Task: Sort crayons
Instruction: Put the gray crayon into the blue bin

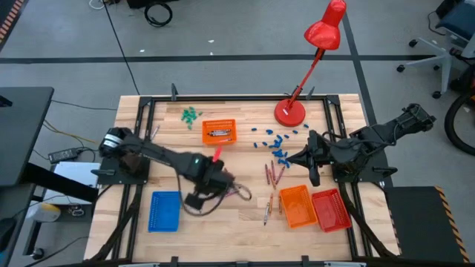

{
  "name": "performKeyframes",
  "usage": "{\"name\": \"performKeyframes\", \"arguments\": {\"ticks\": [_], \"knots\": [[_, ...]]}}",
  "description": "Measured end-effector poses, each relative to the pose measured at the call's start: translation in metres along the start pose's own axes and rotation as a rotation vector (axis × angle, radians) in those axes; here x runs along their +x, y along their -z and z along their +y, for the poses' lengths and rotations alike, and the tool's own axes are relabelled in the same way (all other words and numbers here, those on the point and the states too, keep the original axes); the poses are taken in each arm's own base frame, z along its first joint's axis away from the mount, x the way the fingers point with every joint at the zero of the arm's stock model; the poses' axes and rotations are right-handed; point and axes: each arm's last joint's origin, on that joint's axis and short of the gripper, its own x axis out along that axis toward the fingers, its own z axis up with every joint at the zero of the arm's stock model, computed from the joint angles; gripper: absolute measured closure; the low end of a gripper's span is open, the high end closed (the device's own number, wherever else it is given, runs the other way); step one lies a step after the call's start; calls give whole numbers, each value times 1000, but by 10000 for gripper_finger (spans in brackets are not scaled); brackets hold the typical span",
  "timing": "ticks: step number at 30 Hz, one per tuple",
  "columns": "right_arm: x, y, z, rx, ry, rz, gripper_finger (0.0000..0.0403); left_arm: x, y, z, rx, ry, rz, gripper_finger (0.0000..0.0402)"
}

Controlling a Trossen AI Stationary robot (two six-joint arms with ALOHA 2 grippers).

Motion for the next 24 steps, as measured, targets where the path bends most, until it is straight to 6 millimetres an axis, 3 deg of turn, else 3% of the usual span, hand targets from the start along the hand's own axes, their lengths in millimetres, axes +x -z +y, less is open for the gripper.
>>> {"name": "performKeyframes", "arguments": {"ticks": [15,24], "knots": [[0,2,-2,15,37,15,395,-6,15,-120,401,41,142,370],[0,0,-5,73,133,-53,395,25,51,-163,544,63,329,370]]}}
